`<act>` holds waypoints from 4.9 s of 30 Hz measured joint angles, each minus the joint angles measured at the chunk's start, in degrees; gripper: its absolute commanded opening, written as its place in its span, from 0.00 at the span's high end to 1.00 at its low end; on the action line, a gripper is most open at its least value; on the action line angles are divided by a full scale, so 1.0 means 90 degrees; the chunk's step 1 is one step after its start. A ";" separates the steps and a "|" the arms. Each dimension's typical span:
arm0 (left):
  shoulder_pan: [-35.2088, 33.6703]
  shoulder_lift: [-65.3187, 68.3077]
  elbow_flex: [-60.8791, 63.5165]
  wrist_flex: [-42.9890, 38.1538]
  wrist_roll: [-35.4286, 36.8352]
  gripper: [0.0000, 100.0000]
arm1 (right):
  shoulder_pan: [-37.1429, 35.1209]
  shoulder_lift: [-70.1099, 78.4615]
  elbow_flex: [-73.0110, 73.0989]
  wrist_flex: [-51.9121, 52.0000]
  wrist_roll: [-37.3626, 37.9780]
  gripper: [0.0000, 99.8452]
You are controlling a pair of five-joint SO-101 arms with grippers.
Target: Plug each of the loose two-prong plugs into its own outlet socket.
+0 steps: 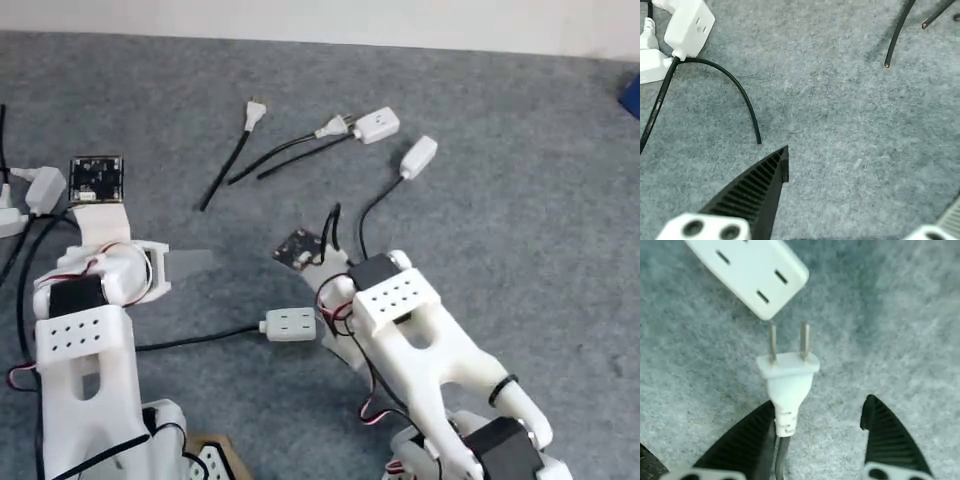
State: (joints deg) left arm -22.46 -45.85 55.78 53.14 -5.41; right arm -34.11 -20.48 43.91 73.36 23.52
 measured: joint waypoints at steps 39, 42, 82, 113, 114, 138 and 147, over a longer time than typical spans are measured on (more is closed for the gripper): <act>-0.0010 0.0000 0.0000 0.0000 0.0000 0.51 | 0.0283 0.1631 -0.0107 -0.1983 -0.0313 0.67; -0.0010 0.0000 0.0000 0.0000 0.0000 0.51 | 0.0283 0.1661 -0.0127 -0.1973 -0.0332 0.67; -0.0371 0.0010 0.0166 -0.0010 -0.0293 0.51 | -0.0039 0.0254 0.0205 -0.0733 0.0811 0.83; -0.0586 0.0010 0.0166 -0.0010 -0.0293 0.51 | 0.0205 0.1006 0.0674 -0.1700 0.0811 0.83; -0.0586 0.0010 0.0166 -0.0010 -0.0293 0.51 | 0.0205 0.1006 0.0674 -0.1709 0.0811 0.83; -0.0586 0.0010 0.0166 -0.0010 -0.0293 0.51 | 0.0215 0.1055 0.0635 -0.1905 0.0811 0.99; 0.0274 0.0010 -0.0664 0.0557 -0.0293 0.51 | 0.0215 0.0742 0.0645 -0.2608 -0.0488 0.99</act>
State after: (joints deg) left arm -20.00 -45.76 49.80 58.15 -8.04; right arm -32.18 -13.80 49.71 49.89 19.12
